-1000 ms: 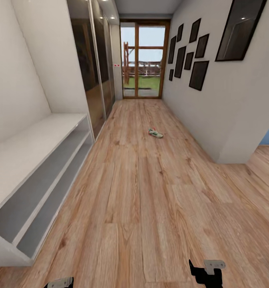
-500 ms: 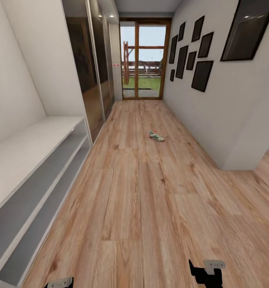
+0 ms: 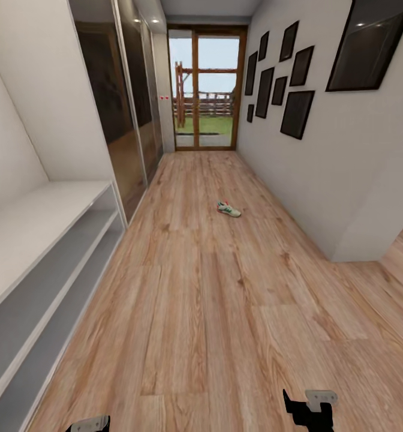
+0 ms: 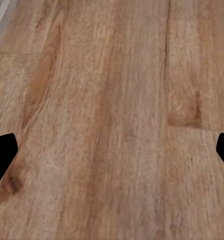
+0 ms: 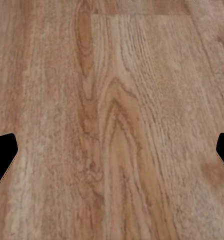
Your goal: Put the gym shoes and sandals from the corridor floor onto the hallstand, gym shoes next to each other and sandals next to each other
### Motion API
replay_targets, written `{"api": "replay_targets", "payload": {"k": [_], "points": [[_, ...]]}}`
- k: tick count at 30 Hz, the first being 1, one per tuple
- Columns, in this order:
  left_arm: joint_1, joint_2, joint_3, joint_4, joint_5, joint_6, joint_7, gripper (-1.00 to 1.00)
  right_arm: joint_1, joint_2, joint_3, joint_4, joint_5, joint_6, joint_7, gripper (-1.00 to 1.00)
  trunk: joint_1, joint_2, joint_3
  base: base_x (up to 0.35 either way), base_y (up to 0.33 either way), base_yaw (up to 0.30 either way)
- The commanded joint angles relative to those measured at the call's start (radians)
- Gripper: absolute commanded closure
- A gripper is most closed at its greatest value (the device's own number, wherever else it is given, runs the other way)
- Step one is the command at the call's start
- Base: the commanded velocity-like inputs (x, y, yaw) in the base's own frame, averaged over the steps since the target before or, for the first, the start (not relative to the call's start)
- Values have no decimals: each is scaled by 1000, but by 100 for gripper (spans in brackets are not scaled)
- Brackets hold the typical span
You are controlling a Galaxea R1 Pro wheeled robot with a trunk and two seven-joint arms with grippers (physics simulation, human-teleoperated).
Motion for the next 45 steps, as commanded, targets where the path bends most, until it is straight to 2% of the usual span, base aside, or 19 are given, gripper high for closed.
{"api": "replay_targets", "payload": {"k": [1, 45], "points": [[-1, 0, 3, 1, -3, -3, 0, -100, -1, 0, -9, 1, 7, -3, 3, -100, 0, 0, -1, 338, 0, -24], [-1, -1, 2, 1, -4, -3, 0, -100, -1, 0, -9, 1, 5, -3, 2, -100, 0, 0, -1, 338, 0, -2]]}}
